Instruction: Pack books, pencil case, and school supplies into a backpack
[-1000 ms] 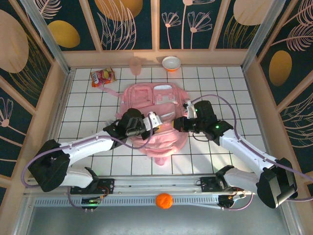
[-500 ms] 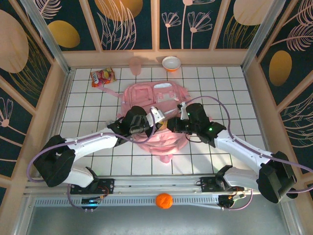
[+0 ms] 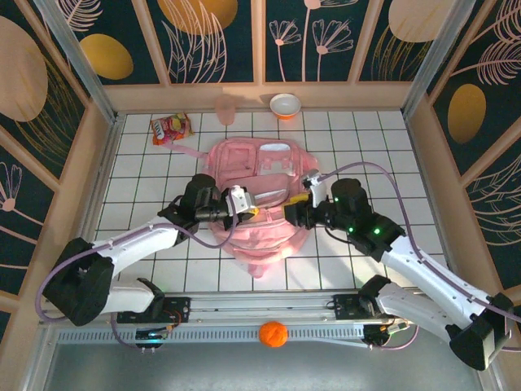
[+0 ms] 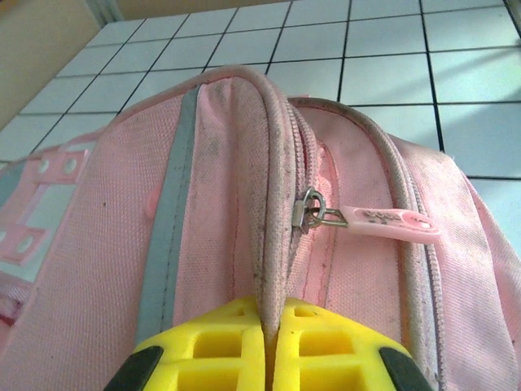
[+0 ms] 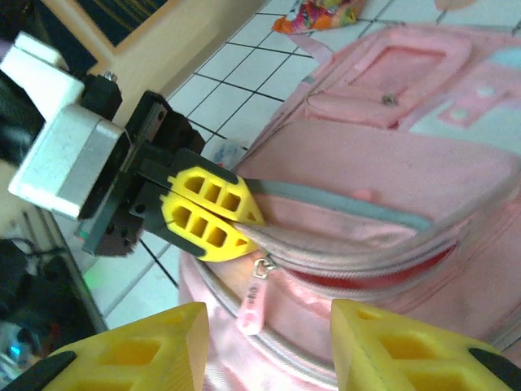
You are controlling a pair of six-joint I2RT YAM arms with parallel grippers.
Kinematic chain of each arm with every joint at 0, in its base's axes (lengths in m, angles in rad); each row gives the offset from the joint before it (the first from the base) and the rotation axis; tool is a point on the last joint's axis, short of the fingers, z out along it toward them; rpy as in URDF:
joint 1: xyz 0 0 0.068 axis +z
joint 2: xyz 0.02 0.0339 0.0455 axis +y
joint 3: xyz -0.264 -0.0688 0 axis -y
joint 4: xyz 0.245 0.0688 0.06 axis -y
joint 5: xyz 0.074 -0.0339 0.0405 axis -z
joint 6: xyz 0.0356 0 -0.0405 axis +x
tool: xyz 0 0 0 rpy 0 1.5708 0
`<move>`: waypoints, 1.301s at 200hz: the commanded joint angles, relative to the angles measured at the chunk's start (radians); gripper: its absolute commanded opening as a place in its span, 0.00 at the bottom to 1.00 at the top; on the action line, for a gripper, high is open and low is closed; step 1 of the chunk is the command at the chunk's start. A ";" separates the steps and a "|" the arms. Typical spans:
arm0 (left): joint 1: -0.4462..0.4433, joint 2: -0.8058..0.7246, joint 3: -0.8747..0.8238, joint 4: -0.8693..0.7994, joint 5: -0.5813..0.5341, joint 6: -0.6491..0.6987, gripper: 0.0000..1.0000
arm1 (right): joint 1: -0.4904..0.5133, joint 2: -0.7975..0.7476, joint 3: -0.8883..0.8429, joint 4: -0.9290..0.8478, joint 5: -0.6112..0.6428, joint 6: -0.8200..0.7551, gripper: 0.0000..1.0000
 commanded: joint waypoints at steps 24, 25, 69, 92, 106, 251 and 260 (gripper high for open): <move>0.003 -0.055 0.027 -0.014 0.194 0.210 0.00 | -0.005 0.050 0.038 -0.032 0.041 -0.509 0.45; 0.002 -0.055 0.027 -0.014 0.195 0.211 0.00 | -0.005 0.054 0.039 -0.032 0.039 -0.518 0.45; 0.003 -0.058 0.024 -0.041 0.197 0.247 0.00 | -0.006 0.177 0.072 -0.016 -0.033 -0.805 0.46; 0.003 -0.057 0.025 -0.041 0.195 0.250 0.00 | -0.006 0.237 0.081 -0.025 -0.083 -0.895 0.46; 0.003 -0.059 0.026 -0.041 0.196 0.253 0.00 | -0.007 0.269 0.082 -0.018 -0.087 -0.921 0.46; 0.015 -0.244 -0.030 0.046 -0.287 -0.697 0.49 | -0.006 0.271 -0.027 0.409 -0.021 -0.318 0.00; 0.010 -0.280 -0.032 -0.008 -0.313 -0.751 0.48 | -0.005 0.282 -0.017 0.401 -0.028 -0.313 0.00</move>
